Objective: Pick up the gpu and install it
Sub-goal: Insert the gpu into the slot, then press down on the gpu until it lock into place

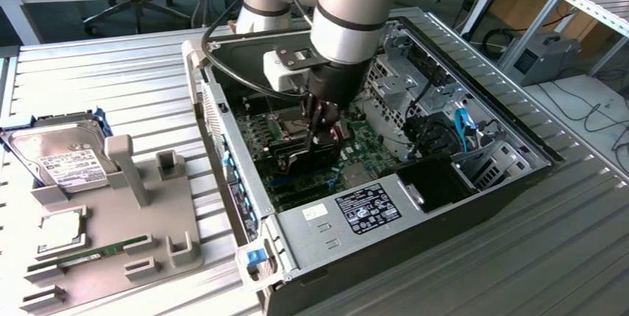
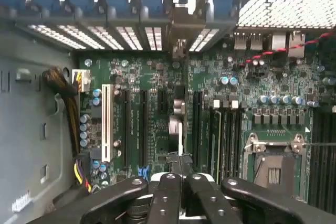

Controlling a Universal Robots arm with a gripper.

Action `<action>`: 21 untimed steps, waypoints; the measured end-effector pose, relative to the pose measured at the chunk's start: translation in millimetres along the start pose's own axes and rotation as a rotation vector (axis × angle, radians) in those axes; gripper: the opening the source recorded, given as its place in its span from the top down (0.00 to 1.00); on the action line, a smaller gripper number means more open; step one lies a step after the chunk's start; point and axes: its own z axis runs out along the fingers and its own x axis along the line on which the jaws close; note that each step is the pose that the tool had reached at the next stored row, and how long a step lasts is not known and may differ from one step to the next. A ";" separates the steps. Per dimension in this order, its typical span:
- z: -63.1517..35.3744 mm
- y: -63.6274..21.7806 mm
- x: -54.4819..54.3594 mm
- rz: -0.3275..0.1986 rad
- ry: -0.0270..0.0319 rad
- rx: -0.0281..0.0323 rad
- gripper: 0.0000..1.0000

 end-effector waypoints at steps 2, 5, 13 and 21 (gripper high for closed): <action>0.1 1.4 0.0 0.000 0.0001 -0.0007 0.89; 6.4 32.3 -6.0 0.000 0.0000 -0.0005 0.89; 8.7 42.8 -0.9 -0.001 -0.0003 -0.0003 0.89; 2.8 24.5 -0.5 -0.001 -0.0005 -0.0026 0.89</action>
